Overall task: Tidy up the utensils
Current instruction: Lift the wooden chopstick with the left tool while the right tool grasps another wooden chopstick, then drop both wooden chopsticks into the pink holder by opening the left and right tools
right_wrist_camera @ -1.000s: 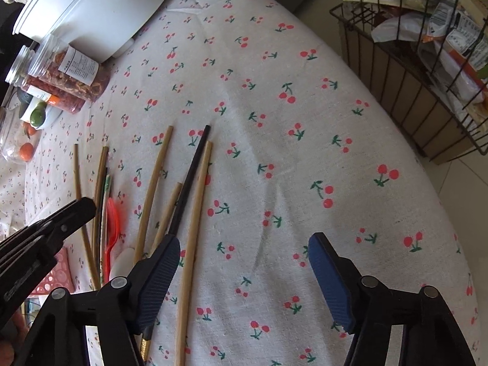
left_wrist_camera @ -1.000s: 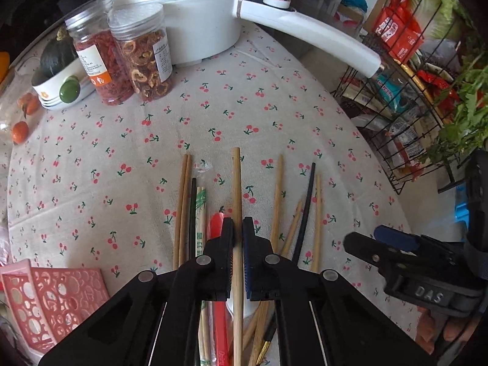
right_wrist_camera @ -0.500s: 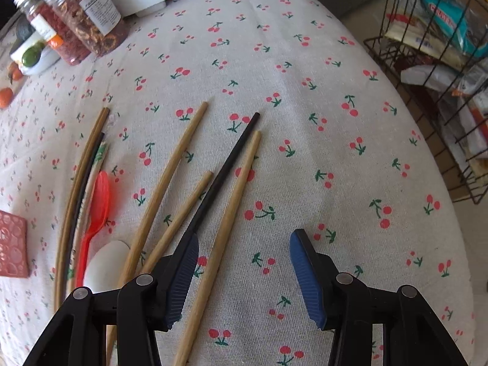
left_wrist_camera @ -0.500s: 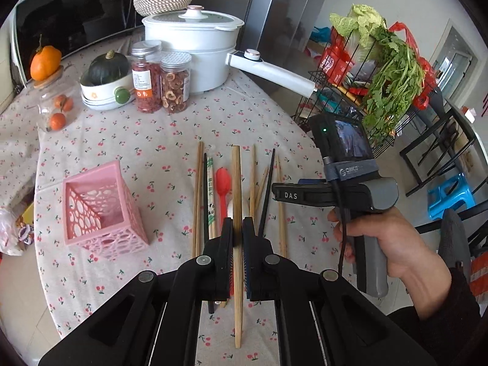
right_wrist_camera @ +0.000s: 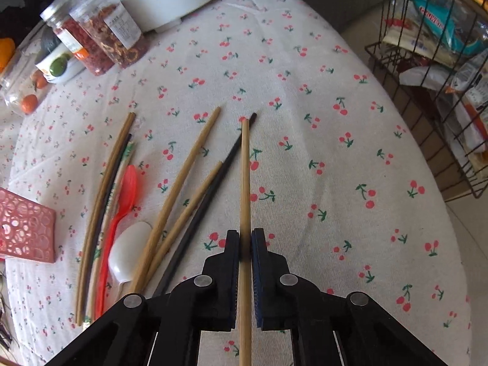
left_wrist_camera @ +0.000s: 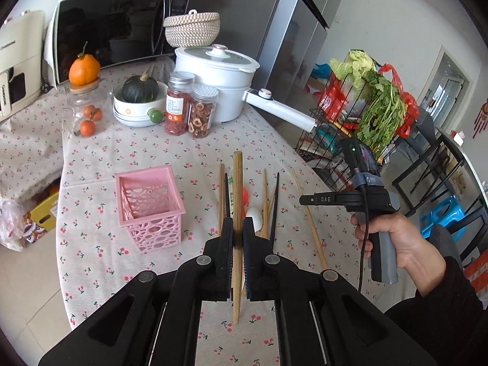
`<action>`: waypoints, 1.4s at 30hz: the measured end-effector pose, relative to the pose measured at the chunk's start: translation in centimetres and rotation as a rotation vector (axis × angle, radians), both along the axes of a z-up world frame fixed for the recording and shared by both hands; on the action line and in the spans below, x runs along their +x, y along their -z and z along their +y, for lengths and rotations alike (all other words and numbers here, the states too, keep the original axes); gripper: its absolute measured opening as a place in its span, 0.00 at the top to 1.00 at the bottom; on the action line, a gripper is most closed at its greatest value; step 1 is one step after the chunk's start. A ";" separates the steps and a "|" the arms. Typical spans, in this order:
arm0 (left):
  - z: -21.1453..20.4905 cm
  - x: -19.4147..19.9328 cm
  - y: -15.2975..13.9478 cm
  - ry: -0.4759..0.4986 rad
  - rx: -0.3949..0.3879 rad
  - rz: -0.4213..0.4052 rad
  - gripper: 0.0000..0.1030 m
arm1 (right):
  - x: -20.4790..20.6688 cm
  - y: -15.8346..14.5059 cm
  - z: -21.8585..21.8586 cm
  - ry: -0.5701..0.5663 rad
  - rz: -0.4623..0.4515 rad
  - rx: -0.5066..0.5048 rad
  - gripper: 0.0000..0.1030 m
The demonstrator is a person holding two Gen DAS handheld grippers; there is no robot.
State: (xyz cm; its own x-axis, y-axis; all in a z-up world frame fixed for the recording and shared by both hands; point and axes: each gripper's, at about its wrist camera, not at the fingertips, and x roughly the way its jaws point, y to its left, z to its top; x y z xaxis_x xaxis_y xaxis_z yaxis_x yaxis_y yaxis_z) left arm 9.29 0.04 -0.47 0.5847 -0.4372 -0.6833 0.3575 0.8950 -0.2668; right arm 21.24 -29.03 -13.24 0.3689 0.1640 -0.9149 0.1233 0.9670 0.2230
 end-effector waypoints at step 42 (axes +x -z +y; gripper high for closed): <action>9.2 9.1 -0.6 -0.309 -0.045 -0.155 0.95 | -1.6 -14.6 19.6 -0.270 -0.587 0.132 0.94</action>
State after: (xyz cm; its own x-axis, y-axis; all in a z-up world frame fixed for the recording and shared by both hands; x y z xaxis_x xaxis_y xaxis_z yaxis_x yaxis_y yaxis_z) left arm 18.38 9.25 0.14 0.7894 -0.2512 -0.5601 0.1108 0.9558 -0.2724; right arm 19.65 -9.39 1.32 0.7305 0.4179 -0.5401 -0.2981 0.9067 0.2983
